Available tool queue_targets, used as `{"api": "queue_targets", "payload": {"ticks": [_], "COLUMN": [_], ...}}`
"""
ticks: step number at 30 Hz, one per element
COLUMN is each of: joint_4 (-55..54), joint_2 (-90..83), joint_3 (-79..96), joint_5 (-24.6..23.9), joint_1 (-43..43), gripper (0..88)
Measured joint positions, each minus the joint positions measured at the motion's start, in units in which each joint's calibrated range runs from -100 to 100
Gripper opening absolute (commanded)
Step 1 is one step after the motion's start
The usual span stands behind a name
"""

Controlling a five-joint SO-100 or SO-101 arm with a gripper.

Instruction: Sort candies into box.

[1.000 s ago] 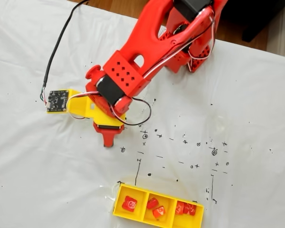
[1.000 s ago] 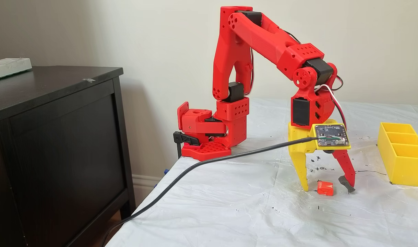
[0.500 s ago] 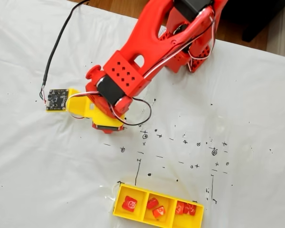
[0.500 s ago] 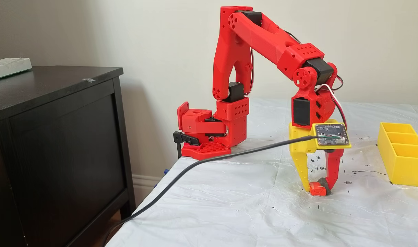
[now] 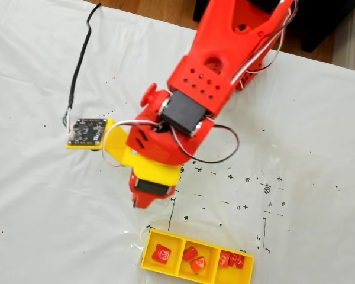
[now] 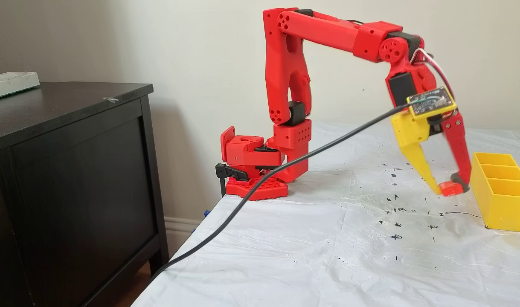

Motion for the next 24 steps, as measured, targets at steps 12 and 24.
{"api": "queue_targets", "payload": {"ticks": [12,24], "joint_4": [-10.75,-13.5], "joint_2": [-0.34,10.78], "joint_3": [-2.8,-7.61], "joint_5": [-5.96,-5.23], "joint_1": [-8.37,-11.13], "gripper": [0.2,0.1]}}
